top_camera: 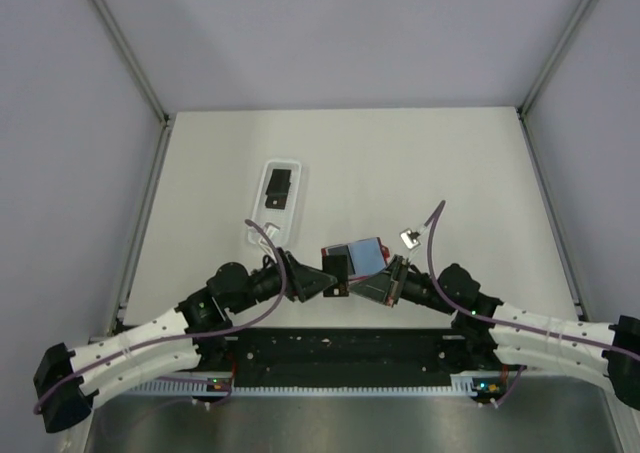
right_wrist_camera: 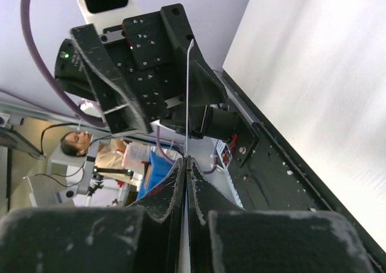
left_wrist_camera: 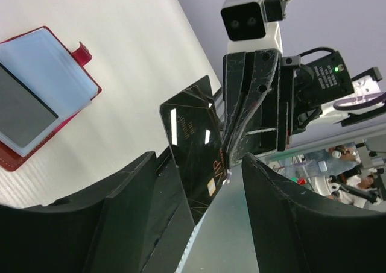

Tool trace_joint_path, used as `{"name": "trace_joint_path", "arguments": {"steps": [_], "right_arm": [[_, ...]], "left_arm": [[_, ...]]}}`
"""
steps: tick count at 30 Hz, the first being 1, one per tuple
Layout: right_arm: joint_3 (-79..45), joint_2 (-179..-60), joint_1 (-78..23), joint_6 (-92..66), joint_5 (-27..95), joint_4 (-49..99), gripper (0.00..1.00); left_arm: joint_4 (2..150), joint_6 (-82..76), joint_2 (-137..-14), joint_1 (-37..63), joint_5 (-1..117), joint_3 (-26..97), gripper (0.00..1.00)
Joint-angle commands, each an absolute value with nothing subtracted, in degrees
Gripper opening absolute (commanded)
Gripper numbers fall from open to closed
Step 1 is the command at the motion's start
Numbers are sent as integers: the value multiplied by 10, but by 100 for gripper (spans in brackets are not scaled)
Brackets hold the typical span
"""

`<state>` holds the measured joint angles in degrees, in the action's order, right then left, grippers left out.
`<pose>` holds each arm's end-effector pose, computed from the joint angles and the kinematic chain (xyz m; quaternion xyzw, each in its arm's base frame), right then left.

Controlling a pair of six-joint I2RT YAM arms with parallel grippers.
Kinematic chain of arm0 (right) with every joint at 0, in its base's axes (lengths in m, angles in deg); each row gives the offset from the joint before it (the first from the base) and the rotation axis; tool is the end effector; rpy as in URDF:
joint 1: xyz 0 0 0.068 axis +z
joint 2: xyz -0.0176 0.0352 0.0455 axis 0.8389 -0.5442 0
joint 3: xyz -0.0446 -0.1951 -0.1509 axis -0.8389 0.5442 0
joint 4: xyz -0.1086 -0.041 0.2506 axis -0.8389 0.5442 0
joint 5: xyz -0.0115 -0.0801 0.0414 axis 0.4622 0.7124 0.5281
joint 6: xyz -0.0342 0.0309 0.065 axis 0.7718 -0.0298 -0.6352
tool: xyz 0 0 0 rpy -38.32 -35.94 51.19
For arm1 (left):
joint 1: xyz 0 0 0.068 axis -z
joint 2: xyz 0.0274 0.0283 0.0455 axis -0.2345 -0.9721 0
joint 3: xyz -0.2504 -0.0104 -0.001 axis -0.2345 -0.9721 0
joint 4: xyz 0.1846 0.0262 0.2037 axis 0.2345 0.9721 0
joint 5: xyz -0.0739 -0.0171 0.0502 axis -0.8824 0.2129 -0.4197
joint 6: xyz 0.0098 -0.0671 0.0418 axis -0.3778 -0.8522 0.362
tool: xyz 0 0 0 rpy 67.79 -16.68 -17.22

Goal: Put the credit cards into the card holder
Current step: Pick up the credit card at the corner of the board.

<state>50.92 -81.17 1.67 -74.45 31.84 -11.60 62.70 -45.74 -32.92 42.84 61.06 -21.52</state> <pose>0.1107 0.2044 0.1809 -0.0034 0.6986 0.6642 0.2661 0.1195 -0.1918 0.2153 0.0444 0.7199 -0.5894 0.3638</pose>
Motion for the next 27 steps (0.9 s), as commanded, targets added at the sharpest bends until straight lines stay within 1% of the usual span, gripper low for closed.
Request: {"name": "trace_joint_path", "arguments": {"steps": [1, 3, 4, 5, 6, 8, 9, 10, 12, 14, 16, 18, 23, 27], "right_arm": [[512, -820, 10, -751, 303, -181, 0], [512, -818, 10, -751, 305, -177, 0], [512, -816, 11, -751, 307, -174, 0], [512, -812, 11, -750, 309, -169, 0], [512, -811, 11, -748, 310, -165, 0], [505, -803, 10, -741, 313, -148, 0], [503, -798, 11, -734, 315, -135, 0], [498, -794, 10, -729, 316, -126, 0], [491, -783, 10, -717, 322, -109, 12], [486, -776, 10, -708, 325, -95, 21], [482, -771, 10, -702, 325, -88, 29], [476, -773, 10, -698, 325, -82, 33], [469, -786, 10, -693, 323, -88, 38], [469, -782, 10, -688, 323, -91, 38]], "left_arm": [[567, -465, -335, 426, 585, -224, 59], [565, -465, -331, 426, 586, -223, 47], [567, -465, -328, 424, 586, -224, 38], [567, -465, -328, 425, 585, -223, 32], [568, -465, -328, 424, 585, -224, 23], [569, -465, -328, 425, 583, -223, 8], [569, -466, -328, 424, 582, -224, 2], [568, -468, -330, 425, 580, -224, 0], [566, -469, -330, 425, 577, -224, 0], [559, -471, -331, 424, 572, -227, 0], [557, -472, -333, 425, 568, -228, 0], [553, -472, -339, 425, 561, -226, 0], [518, -474, -380, 425, 513, -214, 0], [515, -473, -412, 425, 499, -202, 0]]}}
